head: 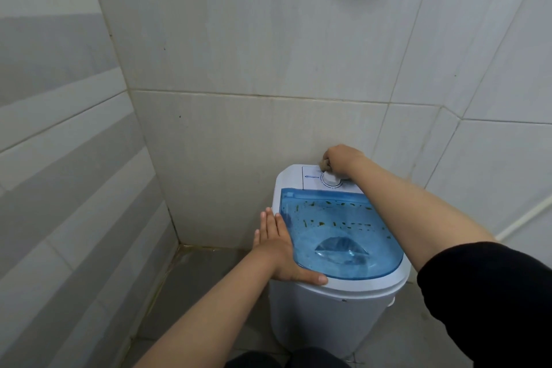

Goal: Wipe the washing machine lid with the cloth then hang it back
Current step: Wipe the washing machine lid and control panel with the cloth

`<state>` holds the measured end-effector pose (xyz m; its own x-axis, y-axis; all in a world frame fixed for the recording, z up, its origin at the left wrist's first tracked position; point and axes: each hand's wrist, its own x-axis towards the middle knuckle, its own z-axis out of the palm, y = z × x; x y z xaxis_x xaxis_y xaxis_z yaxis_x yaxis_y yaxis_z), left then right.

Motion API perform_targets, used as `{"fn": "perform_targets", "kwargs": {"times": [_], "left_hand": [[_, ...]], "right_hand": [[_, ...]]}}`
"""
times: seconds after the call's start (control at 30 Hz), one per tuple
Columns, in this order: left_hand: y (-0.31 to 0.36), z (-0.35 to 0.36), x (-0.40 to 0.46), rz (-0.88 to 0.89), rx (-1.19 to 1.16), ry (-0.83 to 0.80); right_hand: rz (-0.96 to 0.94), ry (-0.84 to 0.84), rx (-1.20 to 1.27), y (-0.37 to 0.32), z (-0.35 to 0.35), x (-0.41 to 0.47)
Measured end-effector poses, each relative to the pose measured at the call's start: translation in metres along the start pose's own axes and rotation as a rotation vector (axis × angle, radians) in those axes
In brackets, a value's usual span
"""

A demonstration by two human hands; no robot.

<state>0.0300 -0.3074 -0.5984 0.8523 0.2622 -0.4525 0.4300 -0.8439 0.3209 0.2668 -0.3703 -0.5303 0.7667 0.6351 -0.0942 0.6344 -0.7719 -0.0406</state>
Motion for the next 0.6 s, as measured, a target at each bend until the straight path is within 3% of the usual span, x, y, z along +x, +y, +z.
{"fn": "perform_targets", "kwargs": {"times": [0.6], "left_hand": [[0.002, 0.000, -0.001, -0.022, 0.016, 0.019]], "right_hand": [[-0.076, 0.116, 0.015, 0.057, 0.031, -0.063]]}}
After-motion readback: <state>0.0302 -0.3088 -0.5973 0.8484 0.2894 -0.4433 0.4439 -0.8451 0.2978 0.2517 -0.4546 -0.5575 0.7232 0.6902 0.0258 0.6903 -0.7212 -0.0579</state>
